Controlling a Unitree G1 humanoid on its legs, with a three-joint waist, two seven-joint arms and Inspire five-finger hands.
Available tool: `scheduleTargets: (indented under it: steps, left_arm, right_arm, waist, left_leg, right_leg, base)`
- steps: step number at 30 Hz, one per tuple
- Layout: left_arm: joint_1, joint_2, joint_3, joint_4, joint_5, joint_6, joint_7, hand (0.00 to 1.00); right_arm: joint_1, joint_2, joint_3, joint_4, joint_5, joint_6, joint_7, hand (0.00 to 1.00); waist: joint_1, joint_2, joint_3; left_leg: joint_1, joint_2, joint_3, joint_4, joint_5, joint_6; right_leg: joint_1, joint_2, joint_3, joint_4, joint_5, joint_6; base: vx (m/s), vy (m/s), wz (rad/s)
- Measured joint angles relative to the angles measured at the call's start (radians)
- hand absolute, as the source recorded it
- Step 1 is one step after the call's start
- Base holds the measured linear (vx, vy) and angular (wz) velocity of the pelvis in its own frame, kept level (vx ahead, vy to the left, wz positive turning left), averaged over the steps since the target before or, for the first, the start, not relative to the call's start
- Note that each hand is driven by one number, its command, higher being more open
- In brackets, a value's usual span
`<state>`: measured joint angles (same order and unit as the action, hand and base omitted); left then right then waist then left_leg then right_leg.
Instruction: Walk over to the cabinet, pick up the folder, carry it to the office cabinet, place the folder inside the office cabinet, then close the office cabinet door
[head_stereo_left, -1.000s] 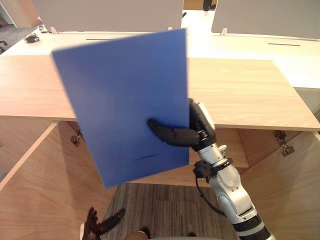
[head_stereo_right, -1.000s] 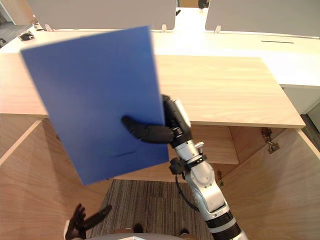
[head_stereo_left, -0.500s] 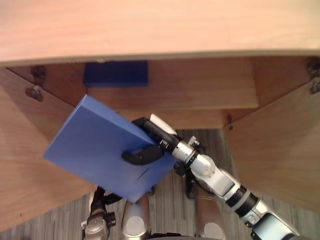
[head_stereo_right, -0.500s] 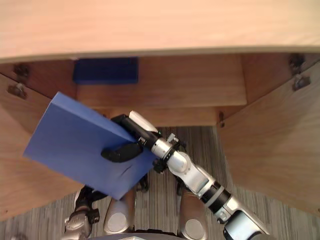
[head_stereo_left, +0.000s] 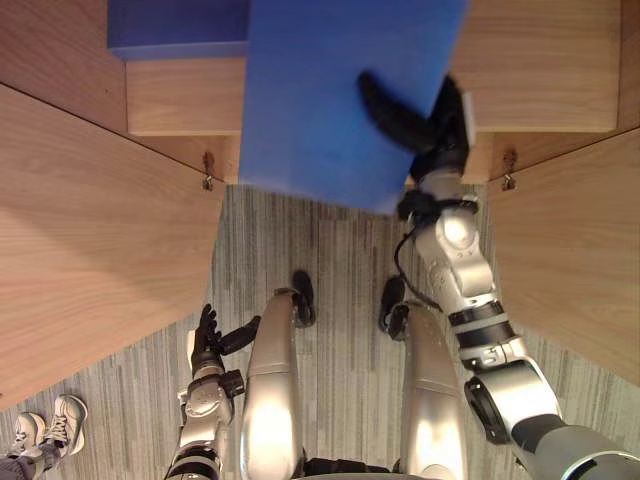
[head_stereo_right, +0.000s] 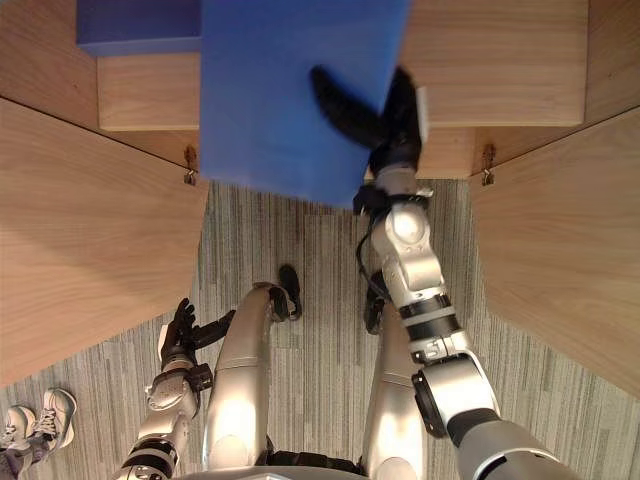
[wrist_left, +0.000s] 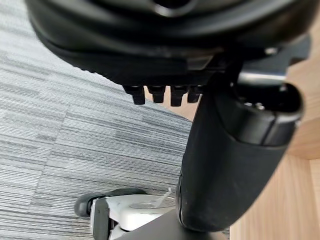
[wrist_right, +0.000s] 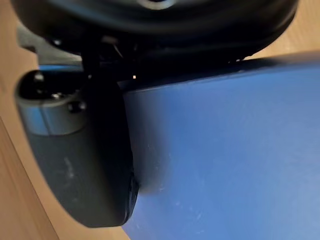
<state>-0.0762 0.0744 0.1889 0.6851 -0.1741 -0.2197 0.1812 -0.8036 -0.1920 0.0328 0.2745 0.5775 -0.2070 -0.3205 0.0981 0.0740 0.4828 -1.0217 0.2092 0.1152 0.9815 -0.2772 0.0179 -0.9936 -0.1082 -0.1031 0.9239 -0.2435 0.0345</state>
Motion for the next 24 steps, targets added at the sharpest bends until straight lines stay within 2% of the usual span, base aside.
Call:
scheduleTargets:
  steps: [5,6,9,14,16,19,24]
  left_arm:
    - [0.000,-0.009,-0.001,-0.024,-0.018,-0.001,0.020,1.00]
    - [0.000,-0.014,-0.001,-0.027,-0.024,-0.001,0.028,1.00]
    - [0.001,-0.021,-0.003,-0.042,-0.024,-0.001,0.043,1.00]
    - [0.002,-0.023,-0.010,-0.053,-0.025,-0.001,0.062,1.00]
    - [0.003,-0.023,-0.014,-0.056,-0.036,-0.001,0.064,1.00]
    - [0.004,-0.024,-0.018,-0.057,-0.044,-0.001,0.077,1.00]
    - [0.005,-0.025,-0.018,-0.065,-0.044,-0.001,0.082,1.00]
  right_arm:
    - [-0.102,0.019,-0.138,0.118,0.152,-0.049,-0.103,0.00]
    - [-0.126,0.024,-0.168,0.148,0.190,-0.054,-0.126,1.00]
    - [-0.169,0.030,-0.236,0.195,0.266,-0.075,-0.176,1.00]
    - [-0.238,0.036,-0.303,0.223,0.350,-0.103,-0.208,1.00]
    - [-0.256,0.037,-0.313,0.224,0.414,-0.133,-0.219,1.00]
    - [-0.271,0.038,-0.324,0.222,0.445,-0.173,-0.229,1.00]
    - [-0.275,0.039,-0.322,0.224,0.447,-0.178,-0.225,1.00]
  waist:
    - [0.013,0.000,0.000]
    - [0.017,0.000,0.000]
    - [0.025,0.000,0.000]
    - [0.025,-0.001,0.000]
    - [0.025,-0.001,-0.001]
    - [0.025,-0.002,-0.002]
    - [0.020,-0.002,-0.003]
  left_leg:
    - [-0.019,-0.003,-0.014,0.002,0.002,-0.002]
    - [-0.021,-0.005,-0.017,0.001,0.003,-0.002]
    - [-0.026,-0.012,-0.027,-0.005,0.008,-0.005]
    - [-0.026,-0.019,-0.030,-0.016,0.017,-0.006]
    - [-0.025,-0.020,-0.036,-0.022,0.022,-0.009]
    - [-0.021,-0.021,-0.038,-0.030,0.027,-0.011]
    - [0.003,-0.017,-0.036,-0.042,0.030,-0.013]
  right_leg:
    - [-0.009,-0.013,-0.023,0.007,-0.005,-0.008]
    - [-0.009,-0.016,-0.030,0.008,-0.007,-0.010]
    - [-0.010,-0.024,-0.044,0.008,-0.011,-0.014]
    - [-0.008,-0.033,-0.055,0.005,-0.011,-0.015]
    - [-0.004,-0.035,-0.062,0.001,-0.011,-0.015]
    - [0.001,-0.035,-0.065,-0.003,-0.011,-0.015]
    - [0.021,-0.030,-0.065,-0.016,-0.008,-0.019]
  base:
    - [0.00,-0.044,0.07]
    - [0.00,-0.033,0.08]
    - [0.00,-0.048,0.11]
    - [-0.02,-0.049,0.07]
    - [-0.03,-0.057,0.07]
    - [-0.03,-0.056,0.03]
    - [-0.03,-0.052,-0.02]
